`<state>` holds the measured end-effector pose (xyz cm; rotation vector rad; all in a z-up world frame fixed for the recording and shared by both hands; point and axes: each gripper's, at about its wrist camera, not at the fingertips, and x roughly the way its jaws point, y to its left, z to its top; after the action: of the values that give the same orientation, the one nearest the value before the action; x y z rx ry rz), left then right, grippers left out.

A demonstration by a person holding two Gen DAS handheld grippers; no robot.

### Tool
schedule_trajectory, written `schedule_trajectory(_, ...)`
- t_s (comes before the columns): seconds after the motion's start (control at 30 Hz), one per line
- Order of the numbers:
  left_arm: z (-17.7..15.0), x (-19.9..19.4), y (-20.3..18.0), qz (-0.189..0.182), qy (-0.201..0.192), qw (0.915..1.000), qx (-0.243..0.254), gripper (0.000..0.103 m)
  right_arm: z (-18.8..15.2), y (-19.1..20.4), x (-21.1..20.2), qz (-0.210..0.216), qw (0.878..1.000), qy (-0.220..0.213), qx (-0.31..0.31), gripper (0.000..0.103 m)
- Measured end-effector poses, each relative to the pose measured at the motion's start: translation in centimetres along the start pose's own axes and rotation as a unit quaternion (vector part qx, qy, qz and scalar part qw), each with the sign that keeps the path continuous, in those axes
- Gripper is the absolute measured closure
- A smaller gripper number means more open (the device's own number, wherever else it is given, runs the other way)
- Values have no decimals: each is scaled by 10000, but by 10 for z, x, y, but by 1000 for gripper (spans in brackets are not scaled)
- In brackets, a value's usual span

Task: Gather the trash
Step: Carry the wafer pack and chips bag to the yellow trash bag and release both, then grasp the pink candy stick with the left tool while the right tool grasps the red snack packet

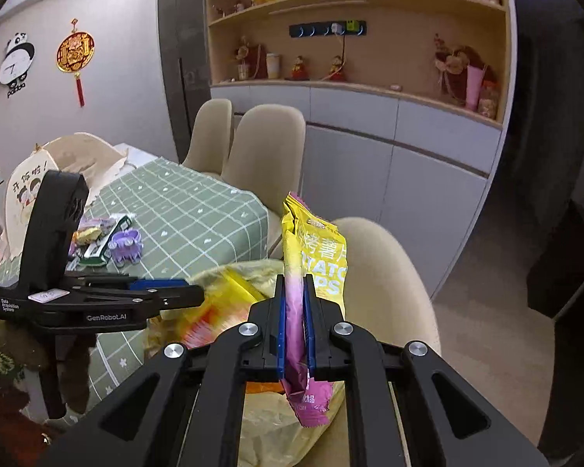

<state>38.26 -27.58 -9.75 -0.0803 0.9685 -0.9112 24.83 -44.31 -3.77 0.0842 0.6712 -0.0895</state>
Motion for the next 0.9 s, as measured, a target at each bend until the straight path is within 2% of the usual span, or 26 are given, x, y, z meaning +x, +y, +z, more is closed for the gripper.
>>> schedule_trajectory(0.07, -2, 0, 3, -7, 21, 10000, -84, 39, -4, 0, 11, 140, 9998, 119, 2, 94)
schedule_trajectory(0.17, -3, -9, 13, 198, -52, 9995, -251, 28, -10, 8, 33, 430, 9984, 359, -14, 94)
schedule_trajectory(0.33, -12, -47, 37, 655, -338, 9956, -578, 28, -27, 28, 85, 1078, 9905, 843, 166, 94)
schedule_trajectory(0.4, -17, -65, 47, 847, -476, 9927, -709, 27, -40, 34, 117, 1305, 9823, 1269, 439, 94)
schedule_trajectory(0.47, -21, -83, 56, 1087, -610, 9890, -802, 27, -59, 43, 151, 1300, 9739, 1773, 562, 94)
schedule_trajectory(0.53, -26, -103, 64, 1378, -746, 9842, -830, 26, -72, 50, 173, 1243, 9679, 2101, 595, 94)
schedule_trajectory(0.6, -30, -117, 71, 1571, -824, 9806, -837, 25, -75, 54, 180, 1231, 9663, 2167, 651, 94)
schedule_trajectory(0.73, -42, -145, 90, 1853, -936, 9735, -956, 23, -66, 59, 174, 947, 9743, 1958, 595, 92)
schedule_trajectory(0.8, -48, -158, 101, 1928, -972, 9708, -1043, 22, -60, 58, 168, 938, 9755, 1883, 650, 83)
schedule_trajectory(0.87, -54, -172, 113, 1992, -1018, 9684, -1104, 21, -56, 60, 158, 907, 9776, 1758, 725, 56)
schedule_trajectory(0.9, -56, -177, 117, 2017, -1040, 9674, -1126, 20, -55, 58, 150, 877, 9791, 1682, 736, 54)
